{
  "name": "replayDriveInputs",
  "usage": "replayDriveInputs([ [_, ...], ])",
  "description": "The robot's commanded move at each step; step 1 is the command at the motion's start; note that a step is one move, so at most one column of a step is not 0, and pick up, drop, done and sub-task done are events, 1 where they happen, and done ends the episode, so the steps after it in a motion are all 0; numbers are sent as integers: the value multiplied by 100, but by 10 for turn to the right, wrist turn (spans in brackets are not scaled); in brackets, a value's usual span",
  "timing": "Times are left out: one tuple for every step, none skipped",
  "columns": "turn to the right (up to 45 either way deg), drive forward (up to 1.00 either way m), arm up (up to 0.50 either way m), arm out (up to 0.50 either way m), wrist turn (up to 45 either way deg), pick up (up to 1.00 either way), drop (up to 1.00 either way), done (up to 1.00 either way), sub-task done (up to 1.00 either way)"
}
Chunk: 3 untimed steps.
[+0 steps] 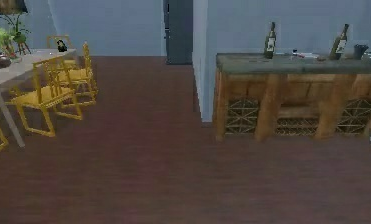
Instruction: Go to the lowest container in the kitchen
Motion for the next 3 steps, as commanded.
replayDriveInputs([
  [-450, 0, 0, 0, 0, 0, 0, 0, 0],
  [0, 100, 0, 0, 0, 0, 0, 0, 0],
  [0, 100, 0, 0, 0, 0, 0, 0, 0],
])
